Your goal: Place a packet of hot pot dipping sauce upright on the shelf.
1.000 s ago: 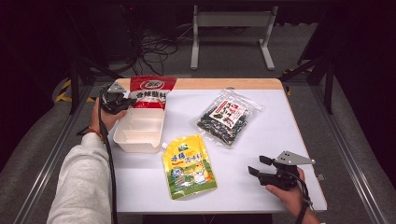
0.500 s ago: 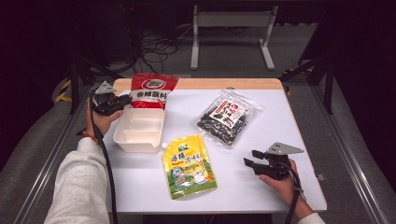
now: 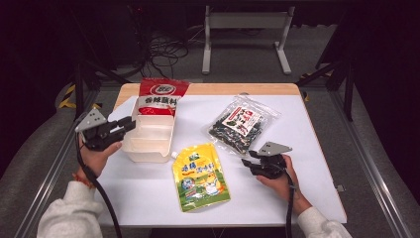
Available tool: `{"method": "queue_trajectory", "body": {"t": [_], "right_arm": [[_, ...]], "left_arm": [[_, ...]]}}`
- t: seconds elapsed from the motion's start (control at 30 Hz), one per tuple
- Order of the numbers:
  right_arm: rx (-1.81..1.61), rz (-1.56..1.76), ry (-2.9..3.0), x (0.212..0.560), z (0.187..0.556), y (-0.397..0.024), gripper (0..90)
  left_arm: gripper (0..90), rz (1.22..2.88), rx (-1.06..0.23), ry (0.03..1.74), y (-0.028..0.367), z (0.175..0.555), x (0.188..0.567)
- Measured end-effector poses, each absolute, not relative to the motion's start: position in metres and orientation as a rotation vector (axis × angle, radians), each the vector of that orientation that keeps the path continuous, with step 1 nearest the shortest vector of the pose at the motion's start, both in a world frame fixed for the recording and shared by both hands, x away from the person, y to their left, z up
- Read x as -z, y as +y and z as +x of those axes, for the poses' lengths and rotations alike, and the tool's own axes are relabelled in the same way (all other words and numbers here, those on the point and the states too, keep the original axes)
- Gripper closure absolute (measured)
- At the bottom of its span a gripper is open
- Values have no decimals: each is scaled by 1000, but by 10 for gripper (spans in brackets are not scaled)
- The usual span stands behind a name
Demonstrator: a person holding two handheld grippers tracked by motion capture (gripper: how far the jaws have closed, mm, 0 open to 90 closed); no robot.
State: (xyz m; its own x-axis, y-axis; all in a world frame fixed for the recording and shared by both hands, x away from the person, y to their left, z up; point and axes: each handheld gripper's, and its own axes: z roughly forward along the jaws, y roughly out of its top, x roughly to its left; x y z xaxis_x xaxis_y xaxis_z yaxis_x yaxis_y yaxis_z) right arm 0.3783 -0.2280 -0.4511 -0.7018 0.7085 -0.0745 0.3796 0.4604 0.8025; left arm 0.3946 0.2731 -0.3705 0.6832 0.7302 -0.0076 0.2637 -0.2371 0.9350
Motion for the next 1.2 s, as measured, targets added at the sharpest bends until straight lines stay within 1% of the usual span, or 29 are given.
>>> {"method": "queue_trajectory", "body": {"t": [0.1, 0.2, 0.23, 0.27, 0.3, 0.33, 0.37, 0.43, 0.5, 0.57, 0.6, 0.7, 0.77, 0.87, 0.93, 0.97, 1.2], "right_arm": [[-1114, 898, 2316, 453, 383, -225, 616], [-1118, 867, 2324, 452, 385, -221, 678], [-1116, 856, 2324, 452, 386, -220, 702], [-1112, 835, 2330, 452, 386, -218, 741], [-1112, 835, 2330, 452, 386, -218, 741], [-1099, 807, 2343, 453, 386, -214, 773], [-1087, 799, 2348, 454, 387, -212, 779], [-1071, 788, 2350, 454, 387, -210, 831], [-1077, 778, 2351, 454, 388, -211, 872], [-1075, 776, 2355, 452, 387, -212, 892], [-1073, 768, 2360, 451, 387, -213, 900], [-1082, 750, 2387, 450, 383, -216, 900], [-1082, 740, 2400, 449, 379, -220, 900], [-1080, 735, 2412, 448, 371, -225, 900], [-1078, 734, 2423, 447, 359, -233, 900], [-1078, 734, 2423, 447, 359, -233, 900], [-1074, 737, 2436, 445, 325, -254, 900]], "left_arm": [[719, 1826, -523, 735, 262, 361, 378], [735, 1903, -512, 689, 247, 339, 383], [731, 1934, -500, 673, 241, 331, 384], [729, 1937, -460, 651, 235, 323, 387], [726, 1937, -460, 651, 235, 323, 387], [726, 1937, -437, 644, 233, 319, 389], [727, 1949, -419, 631, 230, 317, 392], [720, 1977, -417, 620, 223, 314, 398], [688, 1994, -347, 618, 215, 317, 407], [659, 2032, -325, 614, 203, 319, 415], [623, 2038, -305, 606, 197, 319, 418], [599, 2080, -302, 542, 179, 317, 421], [539, 2089, -301, 521, 169, 316, 423], [527, 2103, -283, 503, 162, 319, 426], [480, 2115, -291, 507, 158, 320, 429], [480, 2119, -291, 504, 157, 321, 430], [426, 2127, -266, 476, 140, 328, 431]]}}
